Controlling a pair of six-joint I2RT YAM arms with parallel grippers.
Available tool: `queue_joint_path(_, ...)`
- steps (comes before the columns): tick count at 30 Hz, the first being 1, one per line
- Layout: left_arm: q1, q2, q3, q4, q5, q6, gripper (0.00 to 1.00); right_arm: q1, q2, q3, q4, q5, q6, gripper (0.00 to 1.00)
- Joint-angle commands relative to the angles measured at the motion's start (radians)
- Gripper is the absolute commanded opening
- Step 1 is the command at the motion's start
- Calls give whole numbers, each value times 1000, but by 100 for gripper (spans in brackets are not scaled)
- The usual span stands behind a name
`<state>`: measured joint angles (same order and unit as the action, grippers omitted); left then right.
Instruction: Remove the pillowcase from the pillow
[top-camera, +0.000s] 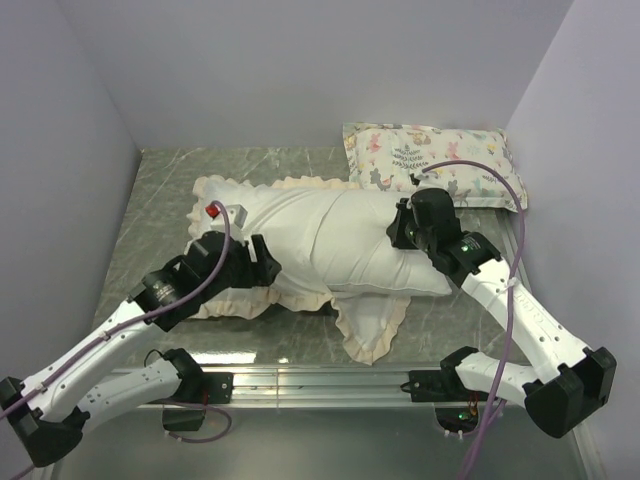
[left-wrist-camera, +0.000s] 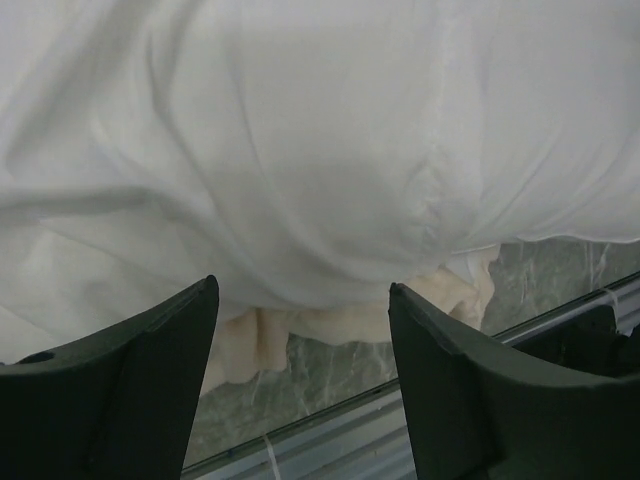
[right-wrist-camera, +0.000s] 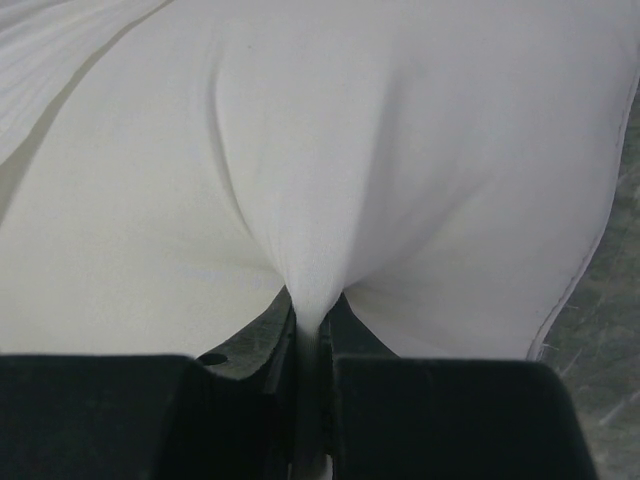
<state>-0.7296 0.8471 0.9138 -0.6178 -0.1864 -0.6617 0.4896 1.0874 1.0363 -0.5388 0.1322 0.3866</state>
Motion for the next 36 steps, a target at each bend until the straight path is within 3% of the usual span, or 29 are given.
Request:
queue_joint_path(1, -69, -26, -59, -52, -90, -116, 74, 12, 2, 61, 82, 20, -9, 0)
queue_joint_path(9, -194, -28, -110, -83, -206, -236, 73, 21, 2, 62, 76, 33, -12, 0)
queue_joint_path(20, -226, 61, -185, -22, -300, -305, 68, 20, -17, 48, 79, 30, -14, 0)
queue_joint_path(23, -228, 47, -190, 16, -320, -294, 45, 21, -18, 50, 79, 33, -15, 0)
queue_joint_path(24, -228, 37, -181, 7, -337, -294, 21, 21, -18, 51, 76, 32, -17, 0)
queue_joint_path(25, -228, 30, -168, -25, -360, -292, 7, 20, -23, 53, 74, 32, -20, 0)
queue_joint_path(26, -229, 21, -130, -43, -381, -288, 0, 21, -27, 59, 71, 30, -23, 0)
queue_joint_path(28, -246, -25, -75, -104, -470, -277, 1, 24, -44, 83, 50, 21, -35, 0)
queue_joint_path(32, -292, -112, 205, -318, -654, -273, 1, 21, -107, 162, -4, -38, -57, 0)
queue_joint_path(36, -292, -39, 475, -379, -729, -121, 0, 21, -136, 286, -52, -84, -54, 0)
